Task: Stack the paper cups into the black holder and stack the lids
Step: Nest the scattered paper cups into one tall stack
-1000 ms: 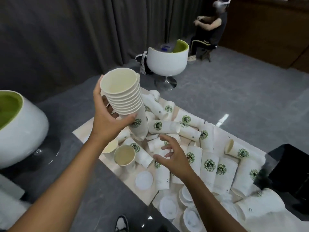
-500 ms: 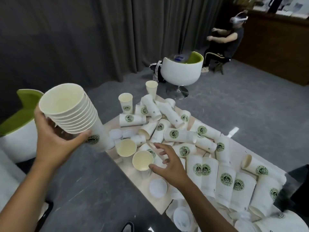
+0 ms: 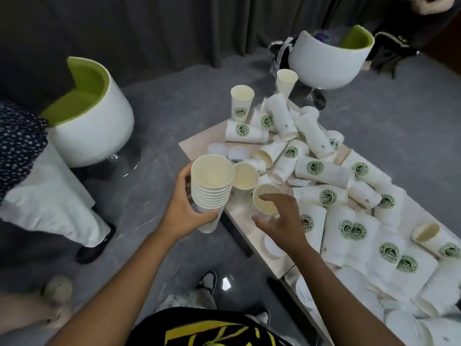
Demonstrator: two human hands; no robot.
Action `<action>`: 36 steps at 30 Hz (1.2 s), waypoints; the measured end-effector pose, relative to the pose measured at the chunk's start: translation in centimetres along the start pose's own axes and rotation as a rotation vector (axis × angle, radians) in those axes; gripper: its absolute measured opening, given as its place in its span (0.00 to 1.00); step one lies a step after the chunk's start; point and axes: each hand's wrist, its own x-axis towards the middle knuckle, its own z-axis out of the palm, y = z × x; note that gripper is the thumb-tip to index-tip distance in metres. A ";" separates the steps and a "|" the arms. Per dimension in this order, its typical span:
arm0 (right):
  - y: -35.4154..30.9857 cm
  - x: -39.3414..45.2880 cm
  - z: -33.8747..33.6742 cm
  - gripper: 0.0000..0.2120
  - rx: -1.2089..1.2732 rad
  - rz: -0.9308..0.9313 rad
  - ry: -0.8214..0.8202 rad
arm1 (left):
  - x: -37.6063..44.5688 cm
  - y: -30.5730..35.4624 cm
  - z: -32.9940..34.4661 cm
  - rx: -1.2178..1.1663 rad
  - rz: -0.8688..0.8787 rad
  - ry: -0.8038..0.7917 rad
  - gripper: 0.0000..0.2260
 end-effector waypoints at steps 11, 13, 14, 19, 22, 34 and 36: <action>-0.7 0.7 2.0 0.05 -0.204 0.037 0.072 | 1.6 -3.1 -0.6 0.015 -0.044 -0.099 0.53; -0.9 0.7 1.8 0.05 -0.200 0.035 0.091 | 2.0 -3.3 -0.9 0.010 -0.036 -0.121 0.53; -1.1 0.6 1.5 0.05 -0.196 0.038 0.105 | 2.3 -3.2 -1.0 0.009 -0.031 -0.132 0.53; -4.7 0.5 -2.7 0.08 -0.101 0.058 0.244 | 3.5 -2.5 -1.8 -0.023 0.008 -0.171 0.53; -8.2 1.3 -6.5 0.10 -0.068 0.019 0.335 | 4.2 -2.0 -2.1 -0.043 0.031 -0.198 0.53; -20.7 8.3 -12.6 0.12 0.076 -0.217 0.329 | 6.4 0.7 -3.4 -0.052 0.084 -0.239 0.53; -21.3 8.7 -11.7 0.08 0.085 -0.254 0.311 | 6.6 0.9 -3.8 -0.053 0.052 -0.242 0.54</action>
